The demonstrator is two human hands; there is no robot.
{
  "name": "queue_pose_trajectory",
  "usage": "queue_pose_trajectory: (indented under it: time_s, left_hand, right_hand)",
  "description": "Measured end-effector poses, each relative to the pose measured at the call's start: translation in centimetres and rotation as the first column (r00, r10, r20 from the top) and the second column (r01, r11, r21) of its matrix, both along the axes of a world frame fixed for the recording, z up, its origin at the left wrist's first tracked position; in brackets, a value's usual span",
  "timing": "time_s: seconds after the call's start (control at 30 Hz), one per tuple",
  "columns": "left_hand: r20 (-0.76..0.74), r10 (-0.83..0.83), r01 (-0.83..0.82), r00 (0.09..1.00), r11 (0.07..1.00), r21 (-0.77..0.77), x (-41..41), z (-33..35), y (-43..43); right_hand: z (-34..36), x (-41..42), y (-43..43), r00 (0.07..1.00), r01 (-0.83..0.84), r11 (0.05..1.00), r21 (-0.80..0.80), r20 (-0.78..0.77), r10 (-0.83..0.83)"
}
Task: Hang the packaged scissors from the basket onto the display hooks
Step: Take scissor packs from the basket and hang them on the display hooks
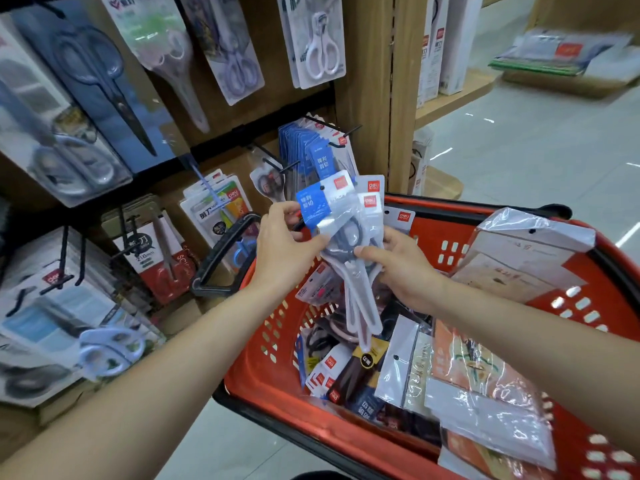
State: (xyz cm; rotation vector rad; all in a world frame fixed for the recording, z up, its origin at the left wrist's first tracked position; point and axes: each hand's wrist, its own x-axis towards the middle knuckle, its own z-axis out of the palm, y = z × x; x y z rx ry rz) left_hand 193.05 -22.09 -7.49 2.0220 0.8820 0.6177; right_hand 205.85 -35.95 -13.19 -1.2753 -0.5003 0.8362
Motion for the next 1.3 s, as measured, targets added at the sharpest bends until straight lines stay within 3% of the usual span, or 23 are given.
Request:
queue_pose_trajectory:
  time_s: [0.13, 0.2, 0.4, 0.57, 0.73, 0.8, 0.9, 0.93, 1.0, 1.07, 1.17, 1.3]
  left_hand:
    - [0.034, -0.181, 0.18, 0.983, 0.909, -0.375, 0.8, -1.9, -1.5]
    - [0.075, -0.312, 0.314, 0.947, 0.85, -0.423, 1.4, -2.6, -2.1]
    - [0.213, -0.257, 0.316, 0.942, 0.895, -0.315, 1.0, -3.0, -2.3]
    - [0.223, -0.23, 0.283, 0.947, 0.927, -0.246, -0.8, -2.6, -1.3]
    - [0.259, -0.152, 0.209, 0.954, 0.955, -0.21, -2.8, -2.2, -1.0]
    - [0.272, -0.097, 0.142, 0.957, 0.979, -0.147, -3.8, -1.5, -0.6]
    - [0.296, -0.035, 0.058, 0.954, 0.996, -0.069, -5.6, 0.3, 1.0]
    - [0.292, -0.024, 0.039, 0.956, 0.998, -0.046, -6.2, 0.7, 1.7]
    - [0.27, -0.015, 0.018, 0.963, 1.0, -0.007, -7.3, 0.8, 2.7]
    - [0.219, -0.006, -0.004, 0.976, 0.999, 0.047, -8.1, 0.2, 2.7]
    - [0.189, 0.022, -0.048, 0.982, 0.99, 0.132, -9.0, -1.0, 2.3]
    - [0.191, 0.052, -0.077, 0.98, 0.989, 0.128, -9.0, -1.5, 2.5]
  right_hand:
    - [1.2, 1.4, -0.4, 1.0, -0.01, 1.0, 0.009, -0.025, 0.01]
    - [1.3, 1.6, -0.5, 0.999, -0.006, 1.0, 0.027, -0.044, 0.008]
    - [1.9, 0.6, -0.8, 0.996, -0.073, 0.996, 0.052, -0.055, 0.076]
    - [1.8, -0.2, -0.8, 0.983, -0.183, 0.981, -0.065, 0.006, 0.183]
    - [1.4, -1.1, -0.7, 0.97, -0.194, 0.98, -0.043, -0.157, 0.185]
    - [1.3, -0.7, -0.7, 0.985, -0.153, 0.983, -0.105, -0.098, 0.143]
    - [0.5, 1.3, -1.0, 0.987, 0.065, 0.968, -0.24, 0.157, -0.027]
    - [-0.1, 2.0, -1.2, 0.951, 0.146, 0.95, -0.277, 0.305, -0.057]
    - [-1.2, 2.7, -1.7, 0.778, 0.295, 0.904, -0.311, 0.627, -0.038]
    - [-2.2, 2.8, -2.1, 0.616, 0.375, 0.872, -0.314, 0.788, 0.019]
    - [-3.3, 2.7, -2.2, 0.534, 0.363, 0.845, -0.393, 0.83, 0.157]
    - [-4.7, 2.8, -1.7, 0.298, 0.374, 0.742, -0.556, 0.83, 0.472]
